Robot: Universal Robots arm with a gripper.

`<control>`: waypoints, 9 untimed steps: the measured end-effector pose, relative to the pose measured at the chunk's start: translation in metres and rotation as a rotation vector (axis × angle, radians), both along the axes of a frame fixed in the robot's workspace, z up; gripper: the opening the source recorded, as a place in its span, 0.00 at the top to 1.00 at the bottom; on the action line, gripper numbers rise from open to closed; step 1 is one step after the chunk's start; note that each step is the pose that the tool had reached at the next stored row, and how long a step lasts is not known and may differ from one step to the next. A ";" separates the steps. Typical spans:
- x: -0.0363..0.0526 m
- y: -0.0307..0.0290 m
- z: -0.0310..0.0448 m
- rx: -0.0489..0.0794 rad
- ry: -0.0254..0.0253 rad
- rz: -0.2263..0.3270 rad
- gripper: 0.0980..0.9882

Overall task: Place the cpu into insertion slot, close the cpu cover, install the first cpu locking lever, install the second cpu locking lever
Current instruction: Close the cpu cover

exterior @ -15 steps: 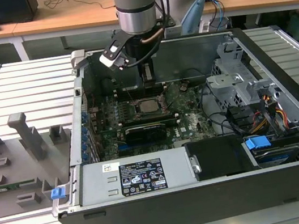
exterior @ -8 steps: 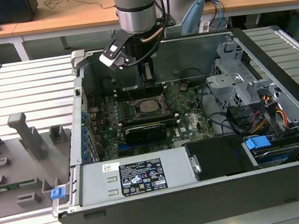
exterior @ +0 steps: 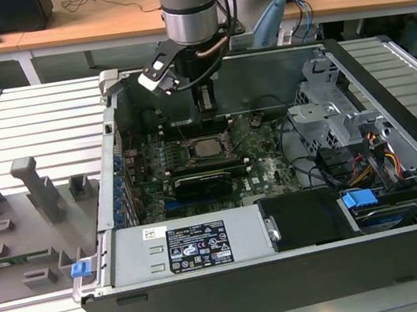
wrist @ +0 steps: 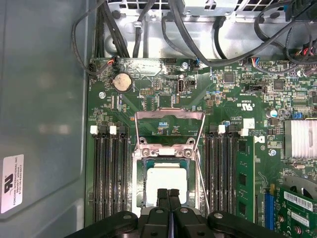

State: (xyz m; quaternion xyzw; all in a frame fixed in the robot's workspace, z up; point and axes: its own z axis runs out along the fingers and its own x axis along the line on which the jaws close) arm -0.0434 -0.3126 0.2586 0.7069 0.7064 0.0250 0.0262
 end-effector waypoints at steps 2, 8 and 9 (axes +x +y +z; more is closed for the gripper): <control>0.0000 0.0000 0.0005 0.000 0.0000 0.000 0.99; 0.0000 0.0000 0.0030 0.000 0.0001 0.000 0.99; 0.0000 0.0000 0.0036 0.000 0.0000 0.000 0.99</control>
